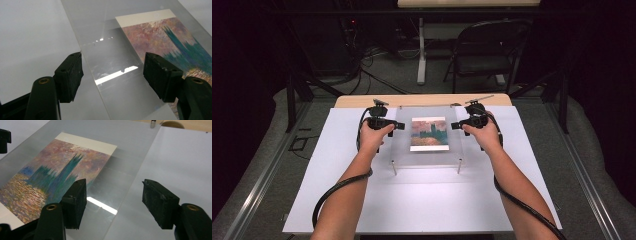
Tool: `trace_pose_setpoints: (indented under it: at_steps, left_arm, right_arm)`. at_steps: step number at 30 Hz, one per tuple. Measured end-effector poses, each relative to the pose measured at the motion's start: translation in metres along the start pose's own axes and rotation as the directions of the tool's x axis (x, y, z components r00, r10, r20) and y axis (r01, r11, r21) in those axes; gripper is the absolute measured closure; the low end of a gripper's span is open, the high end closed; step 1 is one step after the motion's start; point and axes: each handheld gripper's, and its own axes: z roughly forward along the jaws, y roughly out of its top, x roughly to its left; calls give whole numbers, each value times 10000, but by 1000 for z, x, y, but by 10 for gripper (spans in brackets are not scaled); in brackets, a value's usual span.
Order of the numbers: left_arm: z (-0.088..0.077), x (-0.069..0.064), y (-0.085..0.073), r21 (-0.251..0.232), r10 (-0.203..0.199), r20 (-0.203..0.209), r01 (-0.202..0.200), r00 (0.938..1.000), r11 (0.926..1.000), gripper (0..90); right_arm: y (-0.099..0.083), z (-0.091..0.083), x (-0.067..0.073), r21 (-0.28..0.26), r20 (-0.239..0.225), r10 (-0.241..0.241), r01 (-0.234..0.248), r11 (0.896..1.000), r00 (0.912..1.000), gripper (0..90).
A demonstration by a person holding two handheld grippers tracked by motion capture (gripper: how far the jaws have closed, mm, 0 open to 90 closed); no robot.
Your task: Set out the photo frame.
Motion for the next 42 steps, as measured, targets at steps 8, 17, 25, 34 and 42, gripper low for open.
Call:
trace_pose_setpoints:
  at_steps: [8,17,25,34,42]
  left_arm:
    - [6,6,-5,242,-241,273,234,9993,9994,320]
    - [14,3,-7,442,-218,507,196,9985,9988,312]
    - [19,3,-9,461,-442,582,415,9973,9981,270]
    - [22,4,-10,624,-797,846,745,9932,9953,253]
    - [24,3,-9,664,-813,841,758,9931,9949,237]
  right_arm:
    - [-5,11,0,343,-183,331,-325,9989,9993,341]
    - [-8,21,3,675,-515,498,-462,9966,9974,327]
    - [-8,23,3,752,-586,707,-662,9950,9958,304]
    - [-10,26,1,773,-745,973,-915,9928,9925,269]
    - [-10,31,-1,899,-1053,1334,-1242,9882,9854,238]
